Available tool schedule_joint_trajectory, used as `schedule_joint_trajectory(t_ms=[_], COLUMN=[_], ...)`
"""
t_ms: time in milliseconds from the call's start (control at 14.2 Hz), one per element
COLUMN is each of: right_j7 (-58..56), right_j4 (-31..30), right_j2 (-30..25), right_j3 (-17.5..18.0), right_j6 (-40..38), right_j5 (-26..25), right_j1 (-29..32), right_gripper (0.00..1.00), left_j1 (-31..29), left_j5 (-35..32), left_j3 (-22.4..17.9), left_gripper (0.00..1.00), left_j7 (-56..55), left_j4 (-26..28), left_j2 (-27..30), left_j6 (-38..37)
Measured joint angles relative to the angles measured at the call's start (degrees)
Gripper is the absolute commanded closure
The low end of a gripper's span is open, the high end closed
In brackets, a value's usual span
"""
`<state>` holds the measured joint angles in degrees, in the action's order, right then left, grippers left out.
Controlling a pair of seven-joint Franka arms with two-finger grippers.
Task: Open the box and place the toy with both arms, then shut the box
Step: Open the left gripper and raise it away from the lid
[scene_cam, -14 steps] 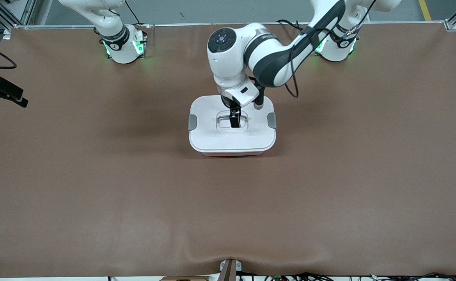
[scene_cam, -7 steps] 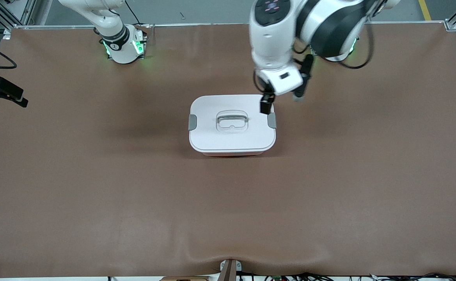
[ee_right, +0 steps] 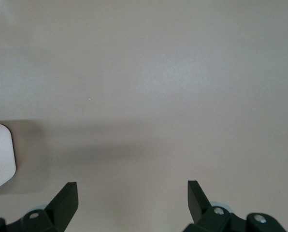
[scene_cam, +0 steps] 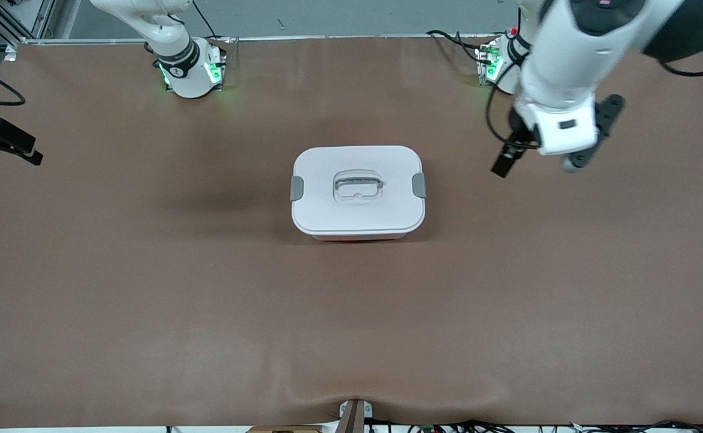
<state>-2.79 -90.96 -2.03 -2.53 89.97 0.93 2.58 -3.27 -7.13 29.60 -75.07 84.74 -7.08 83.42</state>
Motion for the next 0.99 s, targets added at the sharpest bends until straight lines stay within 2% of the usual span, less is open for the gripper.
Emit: schedule_joint_trajectory(t_ms=[353, 987], right_j7=[0.0, 0.0], right_j4=[0.0, 0.4], right_j2=[0.0, 0.0], right_j3=[0.0, -0.3], right_j6=[0.0, 0.0], right_j5=[0.0, 0.0], right_j1=[0.0, 0.0], right_gripper=[0.0, 0.0], left_j1=[-10.1, -13.0], left_j5=[0.5, 0.5], left_j3=[-0.1, -2.0], left_gripper=[0.0, 0.0], left_j7=[26.1, 50.9], left_j4=[0.0, 0.0], left_j2=[2.9, 4.1], left_j6=[-3.0, -3.7])
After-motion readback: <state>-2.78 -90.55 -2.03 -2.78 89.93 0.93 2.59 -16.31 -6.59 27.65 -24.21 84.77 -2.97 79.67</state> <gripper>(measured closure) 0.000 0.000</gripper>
